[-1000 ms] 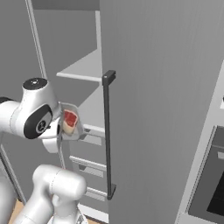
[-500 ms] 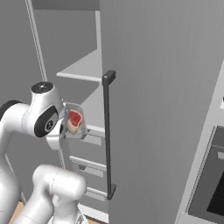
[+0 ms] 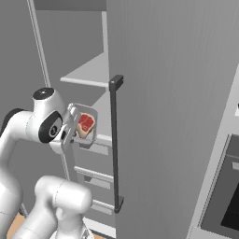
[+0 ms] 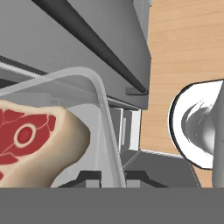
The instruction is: Take the meat container that has the steak and place it on the second highest rack of the freezer. Then take the vegetable container that has the tomato and avocado and place it on the highest rack of the freezer.
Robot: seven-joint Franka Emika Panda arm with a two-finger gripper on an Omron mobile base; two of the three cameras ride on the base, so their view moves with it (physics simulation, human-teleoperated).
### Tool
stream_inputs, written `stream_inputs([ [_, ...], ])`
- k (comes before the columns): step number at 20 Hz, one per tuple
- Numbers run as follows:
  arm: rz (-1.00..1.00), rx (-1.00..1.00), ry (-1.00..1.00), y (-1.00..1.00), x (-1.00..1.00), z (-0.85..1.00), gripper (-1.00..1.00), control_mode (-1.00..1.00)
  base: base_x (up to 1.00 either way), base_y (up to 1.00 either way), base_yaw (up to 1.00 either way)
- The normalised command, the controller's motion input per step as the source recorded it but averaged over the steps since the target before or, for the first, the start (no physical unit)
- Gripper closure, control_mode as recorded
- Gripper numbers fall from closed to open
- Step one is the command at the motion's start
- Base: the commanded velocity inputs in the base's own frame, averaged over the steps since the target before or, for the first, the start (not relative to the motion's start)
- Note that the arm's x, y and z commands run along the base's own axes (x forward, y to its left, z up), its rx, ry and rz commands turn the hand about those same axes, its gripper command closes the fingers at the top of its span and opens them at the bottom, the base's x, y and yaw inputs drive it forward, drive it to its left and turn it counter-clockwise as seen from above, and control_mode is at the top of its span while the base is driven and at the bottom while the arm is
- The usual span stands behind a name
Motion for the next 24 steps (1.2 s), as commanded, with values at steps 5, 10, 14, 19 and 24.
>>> stream_inputs([
  [5, 0.00, 0.00, 0.00, -0.04, 0.42, -0.19, 1.00, -1.00, 0.00, 0.00, 0.00],
  [10, 0.00, -0.05, 0.00, 0.00, 0.44, -0.19, 1.00, -1.00, 0.00, 0.00, 0.00],
  [14, 0.00, -0.02, 0.00, -0.03, 0.46, -0.22, 1.00, -1.00, 0.00, 0.00, 0.00],
  [19, 0.00, 0.00, 0.00, -0.19, 0.40, -0.25, 1.00, -1.00, 0.00, 0.00, 0.00],
  [24, 0.00, 0.00, 0.00, -0.11, 0.38, -0.29, 1.00, -1.00, 0.00, 0.00, 0.00],
])
